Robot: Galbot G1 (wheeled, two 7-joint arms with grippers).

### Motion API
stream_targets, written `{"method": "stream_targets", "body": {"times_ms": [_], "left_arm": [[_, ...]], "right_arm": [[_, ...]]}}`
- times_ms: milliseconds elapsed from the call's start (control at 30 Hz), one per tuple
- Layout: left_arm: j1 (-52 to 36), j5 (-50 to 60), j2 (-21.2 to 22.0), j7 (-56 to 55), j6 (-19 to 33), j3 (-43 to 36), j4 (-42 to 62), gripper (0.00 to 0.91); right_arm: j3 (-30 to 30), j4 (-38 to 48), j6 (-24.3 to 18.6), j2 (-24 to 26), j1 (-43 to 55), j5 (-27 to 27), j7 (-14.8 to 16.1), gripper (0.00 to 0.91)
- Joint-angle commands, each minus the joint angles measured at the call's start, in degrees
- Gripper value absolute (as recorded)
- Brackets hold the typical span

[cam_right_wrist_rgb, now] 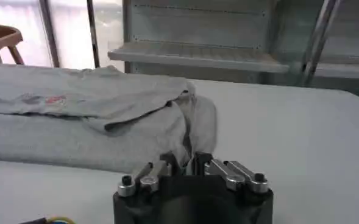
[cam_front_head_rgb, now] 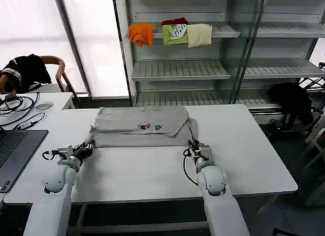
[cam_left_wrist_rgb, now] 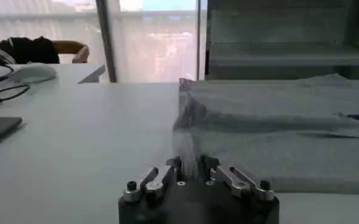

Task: Fold and organize the clothes.

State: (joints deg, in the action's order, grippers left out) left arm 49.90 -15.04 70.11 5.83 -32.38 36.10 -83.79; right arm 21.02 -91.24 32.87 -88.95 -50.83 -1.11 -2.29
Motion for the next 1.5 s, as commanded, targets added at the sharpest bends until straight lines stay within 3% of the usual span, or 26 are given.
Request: {"method": "stream_targets", "body": {"times_ms": [33, 333, 700, 933, 1200, 1233, 1267, 1300, 1333, 1367, 1500], "left_arm": [[0.31, 0.41, -0.09, -0.26, 0.44, -0.01, -0.13, 0.0], [3.12, 0.87, -0.44, 0.16, 0.16, 0.83, -4.45, 0.0], [26.96, -7.42, -0.87, -0.64, -0.69, 9.77, -25.37, 0.0], [41.99, -14.12, 3.61, -4.33, -0.64, 15.72, -36.96, 0.0], [47.95, -16.54, 6.59, -7.15, -0.44, 15.36, -41.11, 0.02], [47.95, -16.61, 6.7, -7.33, -0.5, 15.35, -41.28, 0.02], [47.97, -16.7, 6.74, -7.44, -0.58, 15.33, -41.43, 0.02], [48.07, -16.79, 6.77, -7.52, -0.61, 15.29, -41.78, 0.04], [48.12, -16.77, 6.77, -7.44, -0.61, 15.27, -41.88, 0.393], [48.11, -16.78, 6.79, -7.54, -0.62, 15.09, -42.19, 0.907], [47.19, -15.98, 6.97, -7.82, -0.59, 14.79, -42.47, 0.907]], "right_arm": [[0.1, -0.55, 0.33, 0.14, -0.43, -2.3, 0.14, 0.0], [-0.53, -6.87, 0.48, 1.07, -3.71, -6.77, -1.22, 0.0], [-1.25, -24.38, 0.64, 4.33, -20.72, -7.68, -2.58, 0.0], [0.48, -34.04, 0.6, 7.57, -31.96, -7.76, -1.63, 0.0], [0.28, -38.01, 0.56, 8.05, -38.46, -6.1, -0.7, 0.0], [0.18, -38.14, 0.55, 7.97, -38.9, -5.68, -0.6, 0.141], [0.16, -38.19, 0.54, 7.95, -39.16, -5.47, -0.47, 0.907], [0.09, -38.17, 0.53, 7.89, -39.61, -5.07, -0.36, 0.907], [0.01, -38.04, 0.52, 7.75, -39.72, -4.74, -0.5, 0.907], [-0.04, -37.66, 0.52, 7.42, -39.76, -4.39, -0.66, 0.907], [-0.19, -37.05, 0.34, 6.28, -39.2, -3.89, -1.24, 0.907]]}}
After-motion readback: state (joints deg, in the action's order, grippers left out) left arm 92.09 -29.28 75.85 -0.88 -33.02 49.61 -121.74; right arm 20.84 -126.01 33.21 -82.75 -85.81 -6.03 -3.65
